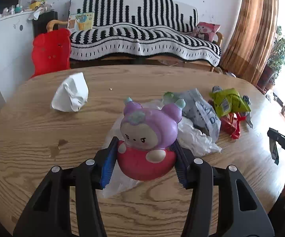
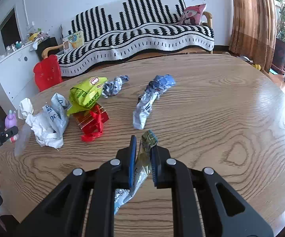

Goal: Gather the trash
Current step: 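Carry the toy and wrapper to the bin and open both tools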

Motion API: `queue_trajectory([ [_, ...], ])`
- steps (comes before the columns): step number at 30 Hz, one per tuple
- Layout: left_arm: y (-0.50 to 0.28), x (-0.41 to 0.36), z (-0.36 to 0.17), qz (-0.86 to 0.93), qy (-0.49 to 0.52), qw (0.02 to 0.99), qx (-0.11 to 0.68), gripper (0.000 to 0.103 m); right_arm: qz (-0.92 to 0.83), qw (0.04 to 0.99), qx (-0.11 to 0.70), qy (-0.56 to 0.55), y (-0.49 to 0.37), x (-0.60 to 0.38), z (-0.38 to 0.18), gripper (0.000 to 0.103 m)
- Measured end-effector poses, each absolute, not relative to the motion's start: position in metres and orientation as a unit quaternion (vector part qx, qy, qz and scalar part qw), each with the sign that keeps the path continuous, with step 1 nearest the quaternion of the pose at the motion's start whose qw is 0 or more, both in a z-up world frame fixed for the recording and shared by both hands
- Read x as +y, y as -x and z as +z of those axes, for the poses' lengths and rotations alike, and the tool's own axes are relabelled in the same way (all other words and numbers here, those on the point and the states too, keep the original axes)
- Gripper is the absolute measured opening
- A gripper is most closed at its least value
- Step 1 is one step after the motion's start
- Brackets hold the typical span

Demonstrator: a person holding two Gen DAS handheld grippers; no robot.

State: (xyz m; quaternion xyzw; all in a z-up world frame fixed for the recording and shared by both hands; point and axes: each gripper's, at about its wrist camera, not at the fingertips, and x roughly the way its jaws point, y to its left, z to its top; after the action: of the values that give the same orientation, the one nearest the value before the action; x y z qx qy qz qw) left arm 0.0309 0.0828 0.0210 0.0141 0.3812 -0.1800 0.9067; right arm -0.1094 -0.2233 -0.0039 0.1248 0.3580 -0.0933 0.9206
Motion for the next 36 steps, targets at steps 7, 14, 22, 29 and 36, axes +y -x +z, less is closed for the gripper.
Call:
queue_trajectory([
  [7,-0.028,0.075,0.018,-0.195,-0.023,0.901,0.387,0.052,-0.104,0.915,0.369,-0.127,0.106,-0.229,-0.01,0.014],
  [14,-0.03,0.077,0.014,-0.193,-0.018,0.898,0.395,0.052,-0.104,0.912,0.381,-0.112,0.102,-0.226,-0.015,0.014],
  [22,-0.03,0.073,0.014,-0.196,-0.019,0.896,0.398,0.052,-0.104,0.908,0.389,-0.115,0.099,-0.228,-0.019,0.014],
  [29,-0.029,0.073,0.013,-0.196,-0.018,0.895,0.4,0.053,-0.105,0.907,0.391,-0.119,0.097,-0.232,-0.02,0.014],
  [36,-0.002,0.046,0.048,-0.234,0.002,0.906,0.352,0.053,-0.112,0.918,0.357,-0.131,0.114,-0.238,-0.001,0.014],
])
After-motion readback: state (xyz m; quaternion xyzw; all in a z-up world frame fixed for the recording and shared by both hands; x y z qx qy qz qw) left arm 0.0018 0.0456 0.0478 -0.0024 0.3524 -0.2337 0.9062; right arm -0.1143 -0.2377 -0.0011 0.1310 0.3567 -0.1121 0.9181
